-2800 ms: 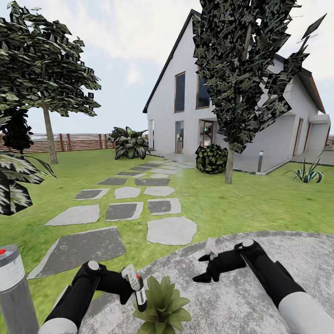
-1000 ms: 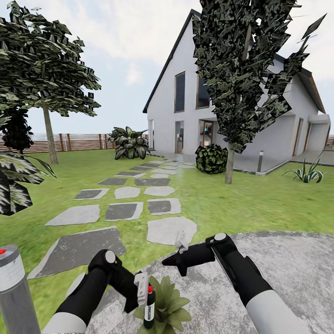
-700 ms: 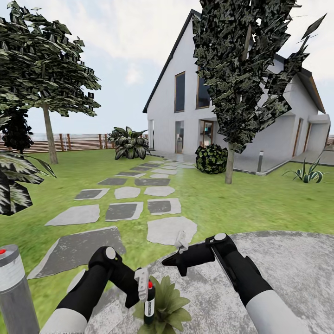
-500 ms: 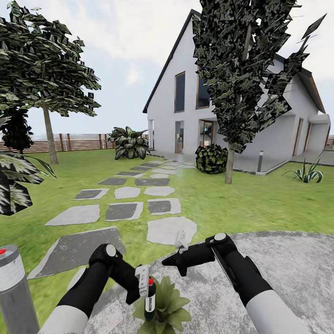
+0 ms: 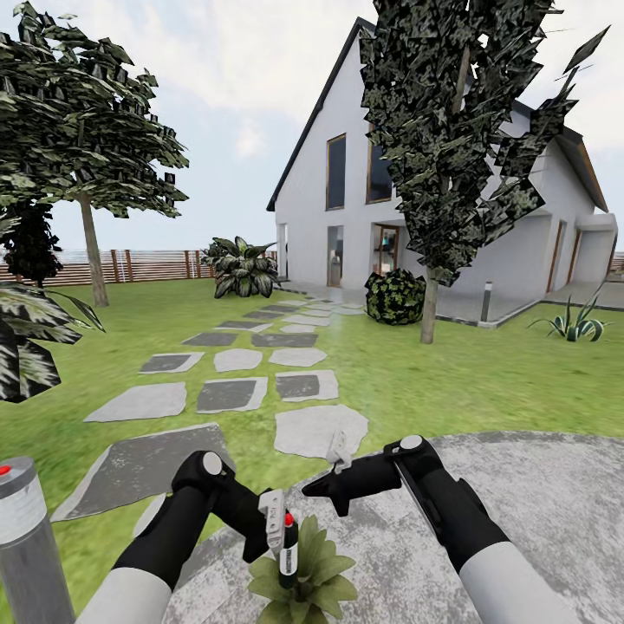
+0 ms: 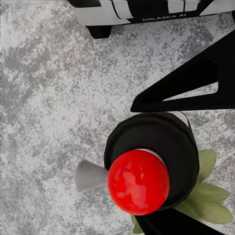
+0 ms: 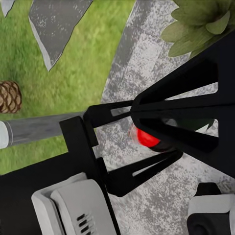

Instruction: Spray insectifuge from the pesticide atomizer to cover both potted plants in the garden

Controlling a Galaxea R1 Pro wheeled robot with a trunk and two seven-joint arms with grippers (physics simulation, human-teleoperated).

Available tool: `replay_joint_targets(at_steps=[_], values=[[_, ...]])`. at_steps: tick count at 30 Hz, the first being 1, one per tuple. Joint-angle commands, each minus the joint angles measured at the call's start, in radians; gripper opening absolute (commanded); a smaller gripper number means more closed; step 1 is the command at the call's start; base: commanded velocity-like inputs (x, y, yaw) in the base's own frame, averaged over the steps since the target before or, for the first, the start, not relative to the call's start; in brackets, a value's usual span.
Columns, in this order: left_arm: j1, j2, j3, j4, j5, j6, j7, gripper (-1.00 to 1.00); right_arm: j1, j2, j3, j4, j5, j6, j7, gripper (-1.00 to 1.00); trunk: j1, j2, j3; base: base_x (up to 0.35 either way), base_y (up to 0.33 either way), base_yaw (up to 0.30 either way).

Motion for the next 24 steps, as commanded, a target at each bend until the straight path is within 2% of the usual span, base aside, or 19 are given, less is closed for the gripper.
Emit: replay_joint_targets(at_steps=[1,7,24], values=[[-0.001,-0.002,0.0,-0.001,-0.005,0.01,-0.005,-1.0,-0.001,0.0,0.0,-0.001,0.004,0.009,0.004,-1.0,0.0,-0.001,-0.001,0.0,0.0,0.0],[-0.006,-0.016,0.0,-0.002,-0.005,0.01,-0.003,-1.0,-0.001,0.0,0.0,-0.001,0.004,0.009,0.004,-1.0,0.0,-0.001,-0.001,0.0,0.0,0.0],[-0.029,-0.017,0.0,-0.002,-0.005,0.012,0.021,-1.0,-0.001,0.0,0.001,-0.001,0.004,0.009,0.004,-1.0,0.0,-0.001,-0.001,0.0,0.0,0.0]])
